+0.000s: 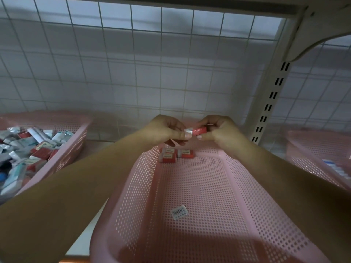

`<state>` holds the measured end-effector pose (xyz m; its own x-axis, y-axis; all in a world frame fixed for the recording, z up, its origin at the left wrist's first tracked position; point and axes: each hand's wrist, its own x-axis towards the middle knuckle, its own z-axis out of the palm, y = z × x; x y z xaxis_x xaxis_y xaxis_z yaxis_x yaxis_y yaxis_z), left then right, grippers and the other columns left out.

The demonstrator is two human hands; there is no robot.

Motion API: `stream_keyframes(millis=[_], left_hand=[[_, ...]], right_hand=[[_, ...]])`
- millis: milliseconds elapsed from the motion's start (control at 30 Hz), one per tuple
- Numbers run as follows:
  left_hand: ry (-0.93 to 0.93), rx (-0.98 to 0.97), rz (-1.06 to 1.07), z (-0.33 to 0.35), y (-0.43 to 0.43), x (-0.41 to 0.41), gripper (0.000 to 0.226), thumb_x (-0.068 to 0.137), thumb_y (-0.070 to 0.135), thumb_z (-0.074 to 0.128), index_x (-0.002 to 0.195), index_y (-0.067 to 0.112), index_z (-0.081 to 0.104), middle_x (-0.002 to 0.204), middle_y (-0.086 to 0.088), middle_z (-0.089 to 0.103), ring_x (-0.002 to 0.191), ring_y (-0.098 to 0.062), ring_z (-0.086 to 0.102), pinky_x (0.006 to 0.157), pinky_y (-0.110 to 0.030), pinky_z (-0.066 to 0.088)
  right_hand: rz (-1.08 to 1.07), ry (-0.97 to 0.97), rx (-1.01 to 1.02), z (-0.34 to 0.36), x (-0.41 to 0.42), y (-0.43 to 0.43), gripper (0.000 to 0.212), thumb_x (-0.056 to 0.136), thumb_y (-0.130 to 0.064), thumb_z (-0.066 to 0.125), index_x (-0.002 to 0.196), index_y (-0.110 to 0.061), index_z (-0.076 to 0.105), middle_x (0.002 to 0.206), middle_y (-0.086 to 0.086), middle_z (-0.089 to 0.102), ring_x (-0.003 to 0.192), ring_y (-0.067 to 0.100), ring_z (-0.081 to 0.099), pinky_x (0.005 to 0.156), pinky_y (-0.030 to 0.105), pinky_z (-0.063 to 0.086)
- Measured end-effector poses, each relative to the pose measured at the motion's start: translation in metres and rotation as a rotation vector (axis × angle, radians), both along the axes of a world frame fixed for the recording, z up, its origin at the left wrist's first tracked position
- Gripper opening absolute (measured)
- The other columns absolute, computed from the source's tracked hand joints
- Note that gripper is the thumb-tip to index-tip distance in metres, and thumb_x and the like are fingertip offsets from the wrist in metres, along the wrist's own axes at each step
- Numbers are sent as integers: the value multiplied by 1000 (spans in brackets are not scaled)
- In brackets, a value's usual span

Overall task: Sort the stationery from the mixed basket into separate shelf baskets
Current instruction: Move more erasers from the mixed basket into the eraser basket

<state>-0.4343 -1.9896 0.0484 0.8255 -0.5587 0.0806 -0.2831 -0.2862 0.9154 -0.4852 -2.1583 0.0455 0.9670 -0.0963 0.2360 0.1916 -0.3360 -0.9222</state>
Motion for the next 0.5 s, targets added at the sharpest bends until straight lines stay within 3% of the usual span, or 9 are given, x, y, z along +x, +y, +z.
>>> stream_keyframes(millis=[67,167,233,367,433,500], left_hand=[[-36,-17,38,-2,-1,1,18,73,8,75,86,12,64,75,-1,69,64,-6,67,61,-18,54],[-125,-2,80,-3,-2,4,23,73,1,74,87,14,62,83,-4,67,65,-7,63,60,-16,53],[-165,5,87,-3,-3,5,27,72,-4,73,87,15,60,86,-3,66,69,-9,61,58,-15,51],[-175,-1,64,-5,-5,6,30,69,-6,74,82,16,59,87,-5,66,74,-13,63,64,-16,52],[-187,46,45,-6,-6,6,29,68,-4,76,83,14,60,87,-5,66,74,-14,62,62,-16,52],[-260,218,37,-8,-8,7,27,69,1,77,88,13,62,88,-2,66,73,-12,61,58,-15,49]], right_hand=[[11,31,-10,0,0,1,41,69,19,64,86,-18,65,84,-1,66,81,10,63,76,19,52],[16,73,28,1,2,-1,57,69,25,55,107,-17,58,93,2,62,95,20,61,87,32,50],[22,94,91,1,2,-3,50,73,21,57,109,-14,57,95,3,63,98,21,62,88,30,51],[-26,109,12,0,0,-3,25,81,-2,67,105,-7,63,88,1,65,78,10,64,65,10,52],[-66,133,-57,-4,2,-1,19,80,-1,69,97,-6,63,79,1,62,67,8,60,55,10,50],[-84,216,-79,-10,3,1,13,80,4,67,83,-8,61,72,2,58,53,5,58,46,12,47]])
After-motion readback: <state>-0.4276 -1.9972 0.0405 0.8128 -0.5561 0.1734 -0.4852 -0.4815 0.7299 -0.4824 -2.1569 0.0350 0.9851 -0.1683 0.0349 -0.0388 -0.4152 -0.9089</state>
